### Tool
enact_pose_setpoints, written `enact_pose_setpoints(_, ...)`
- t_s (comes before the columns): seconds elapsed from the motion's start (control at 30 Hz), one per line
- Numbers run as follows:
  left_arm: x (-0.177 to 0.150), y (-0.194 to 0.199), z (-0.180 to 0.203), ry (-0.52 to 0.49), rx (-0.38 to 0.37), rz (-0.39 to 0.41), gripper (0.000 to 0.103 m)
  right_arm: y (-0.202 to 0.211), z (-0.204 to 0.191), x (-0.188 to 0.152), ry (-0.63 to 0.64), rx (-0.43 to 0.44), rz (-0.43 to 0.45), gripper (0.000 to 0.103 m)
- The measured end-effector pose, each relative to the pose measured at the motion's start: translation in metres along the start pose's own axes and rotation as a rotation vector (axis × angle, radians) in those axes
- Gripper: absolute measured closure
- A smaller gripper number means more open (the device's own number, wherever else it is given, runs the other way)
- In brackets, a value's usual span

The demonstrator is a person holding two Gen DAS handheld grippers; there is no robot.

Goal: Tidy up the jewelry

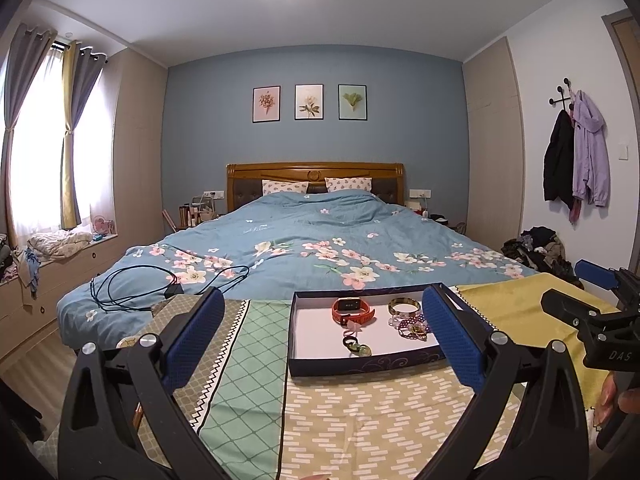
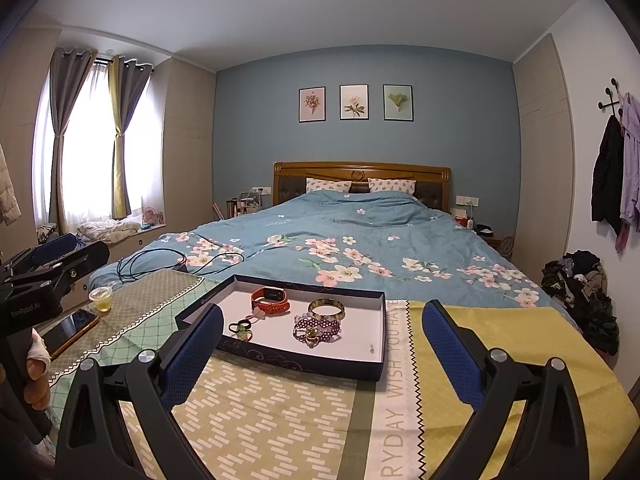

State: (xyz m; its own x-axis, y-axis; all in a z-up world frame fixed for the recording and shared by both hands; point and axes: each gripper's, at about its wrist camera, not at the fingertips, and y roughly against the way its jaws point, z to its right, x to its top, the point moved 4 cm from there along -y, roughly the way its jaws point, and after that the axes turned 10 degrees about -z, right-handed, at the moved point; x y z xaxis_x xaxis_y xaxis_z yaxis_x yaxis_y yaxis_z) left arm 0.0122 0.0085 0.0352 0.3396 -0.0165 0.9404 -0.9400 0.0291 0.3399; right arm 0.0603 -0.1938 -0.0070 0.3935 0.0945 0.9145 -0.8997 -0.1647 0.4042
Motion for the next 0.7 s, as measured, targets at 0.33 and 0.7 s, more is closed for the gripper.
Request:
enact_pose_setpoints(0.33,0.003,0.006,0.003,0.0,0.003,0.02,0.006,0.011,0.0,0.007,-0.01,-0.008,0.036,0.007)
enact_pose_setpoints(0.7,0.004,0.003,0.001,0.024,0.014,0.016,0.006,0.01,-0.003,0.012,-0.026,-0.024,0.044,0.007)
